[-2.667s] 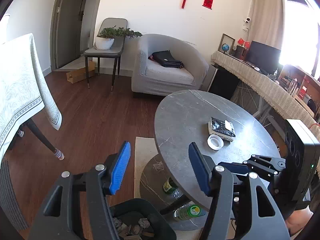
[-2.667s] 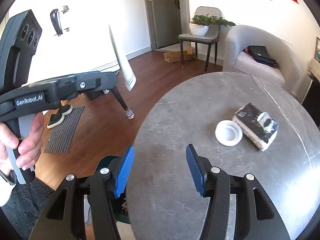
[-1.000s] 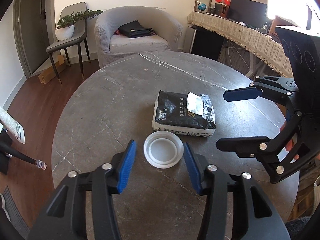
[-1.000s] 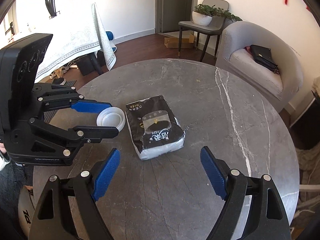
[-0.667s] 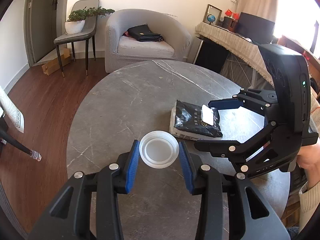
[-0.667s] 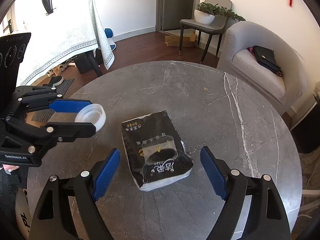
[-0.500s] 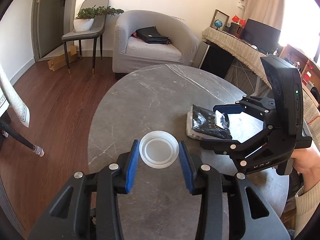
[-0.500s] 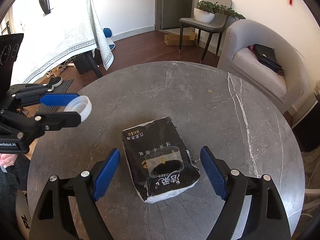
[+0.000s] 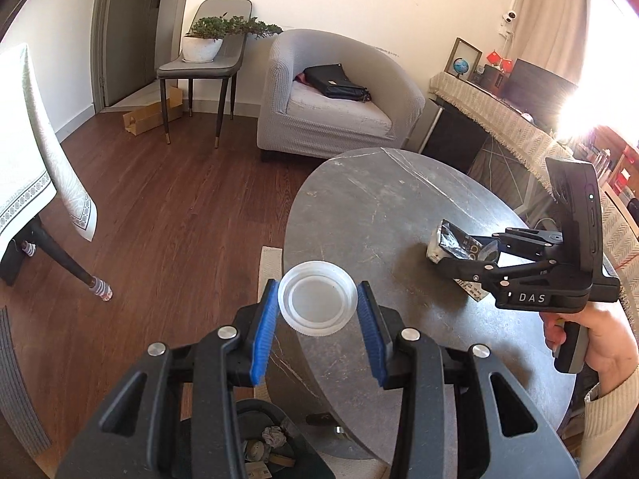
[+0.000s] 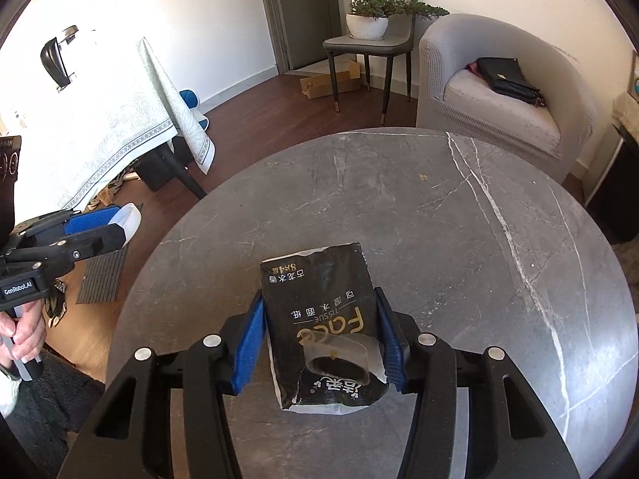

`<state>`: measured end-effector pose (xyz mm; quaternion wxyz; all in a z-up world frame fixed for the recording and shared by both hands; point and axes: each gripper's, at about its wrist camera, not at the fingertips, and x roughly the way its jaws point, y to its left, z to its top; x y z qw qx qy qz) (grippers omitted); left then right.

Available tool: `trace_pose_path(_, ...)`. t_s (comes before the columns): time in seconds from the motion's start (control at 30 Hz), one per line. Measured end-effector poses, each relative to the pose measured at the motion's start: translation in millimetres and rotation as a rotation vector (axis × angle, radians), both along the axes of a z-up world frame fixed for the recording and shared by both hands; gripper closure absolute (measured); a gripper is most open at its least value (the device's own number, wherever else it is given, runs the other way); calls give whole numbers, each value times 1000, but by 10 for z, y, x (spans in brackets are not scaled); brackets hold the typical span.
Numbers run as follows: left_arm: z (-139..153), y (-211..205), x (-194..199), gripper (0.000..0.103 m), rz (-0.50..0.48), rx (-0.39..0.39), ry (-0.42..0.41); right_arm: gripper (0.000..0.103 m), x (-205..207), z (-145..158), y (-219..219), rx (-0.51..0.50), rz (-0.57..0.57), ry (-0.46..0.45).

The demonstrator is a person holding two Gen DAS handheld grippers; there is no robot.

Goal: Collect trash
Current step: 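Carry the lid and tissue pack over the green bin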

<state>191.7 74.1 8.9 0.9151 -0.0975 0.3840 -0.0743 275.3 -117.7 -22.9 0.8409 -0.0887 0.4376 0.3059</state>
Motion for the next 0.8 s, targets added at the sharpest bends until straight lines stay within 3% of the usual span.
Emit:
trace_pose_path(0.37,42,241,-374,61,16,12,7,51,-499,200,304,133,-53,-21)
trace_pose_path(0.63,70,522,-622,61,44,12,-4,51,-820,284,650,206,-34,-31)
trace_pose_path(0.8,-50,684,-702,61,74,3,30,51,-968,270,893,229,9,-39)
